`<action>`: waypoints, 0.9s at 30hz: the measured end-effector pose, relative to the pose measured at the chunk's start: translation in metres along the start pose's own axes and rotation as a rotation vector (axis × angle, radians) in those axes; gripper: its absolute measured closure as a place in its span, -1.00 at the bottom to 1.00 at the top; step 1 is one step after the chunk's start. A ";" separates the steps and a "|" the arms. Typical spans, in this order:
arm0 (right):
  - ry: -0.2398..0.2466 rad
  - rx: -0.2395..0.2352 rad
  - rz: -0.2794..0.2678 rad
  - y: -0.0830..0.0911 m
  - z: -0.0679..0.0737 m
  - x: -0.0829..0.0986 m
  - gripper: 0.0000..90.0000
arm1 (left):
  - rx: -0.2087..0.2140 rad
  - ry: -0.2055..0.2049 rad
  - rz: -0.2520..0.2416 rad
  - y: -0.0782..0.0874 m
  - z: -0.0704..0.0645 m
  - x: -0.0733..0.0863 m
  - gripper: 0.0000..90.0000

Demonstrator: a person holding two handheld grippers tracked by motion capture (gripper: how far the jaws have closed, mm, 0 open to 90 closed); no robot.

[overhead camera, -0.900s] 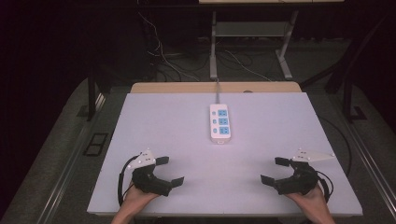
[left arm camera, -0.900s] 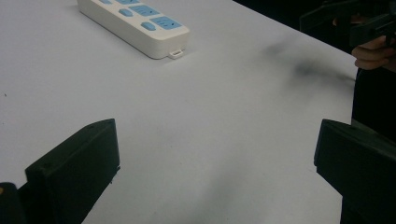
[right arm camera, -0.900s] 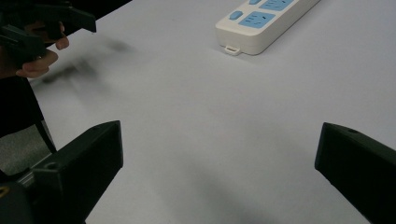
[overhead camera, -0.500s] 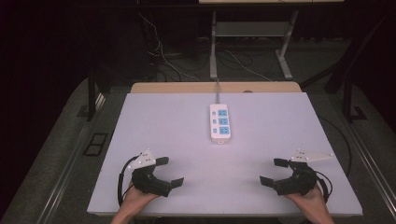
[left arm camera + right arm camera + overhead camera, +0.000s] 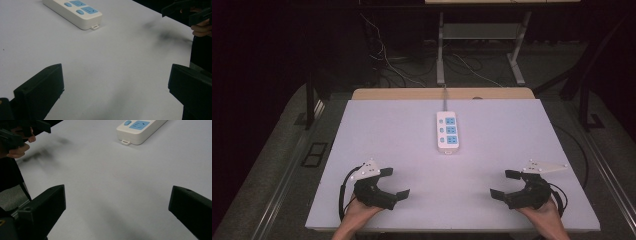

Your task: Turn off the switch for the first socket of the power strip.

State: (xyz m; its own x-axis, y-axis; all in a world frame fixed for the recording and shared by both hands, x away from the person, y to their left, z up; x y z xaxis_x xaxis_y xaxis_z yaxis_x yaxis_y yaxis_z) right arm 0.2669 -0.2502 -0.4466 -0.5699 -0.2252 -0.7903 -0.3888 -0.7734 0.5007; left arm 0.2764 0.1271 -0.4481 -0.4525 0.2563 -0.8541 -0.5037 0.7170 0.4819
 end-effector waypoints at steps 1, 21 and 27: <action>0.001 -0.001 0.002 0.000 0.000 0.000 -0.98 | -0.002 0.003 0.007 0.000 0.000 0.000 -1.00; 0.006 -0.008 0.007 -0.001 0.000 -0.001 -0.98 | 0.005 -0.018 0.123 -0.005 0.000 -0.019 -1.00; 0.004 -0.005 0.005 0.000 0.000 -0.001 -0.98 | 0.014 -0.031 0.139 -0.008 0.002 -0.031 -1.00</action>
State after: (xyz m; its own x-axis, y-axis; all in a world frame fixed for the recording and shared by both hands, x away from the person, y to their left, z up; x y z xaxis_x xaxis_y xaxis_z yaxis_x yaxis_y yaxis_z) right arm 0.2674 -0.2502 -0.4461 -0.5686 -0.2312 -0.7894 -0.3827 -0.7752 0.5026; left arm 0.2960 0.1142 -0.4258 -0.4942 0.3734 -0.7851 -0.4274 0.6820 0.5934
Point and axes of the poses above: each handheld gripper's, and its own axes: y roughly backward along the jaws, x roughly out of its underside, z roughly to its left, the point moved 5 cm from there along -y, roughly forward along the jaws, and after that the axes turned 6 degrees about -x, right-handed, at the moved point
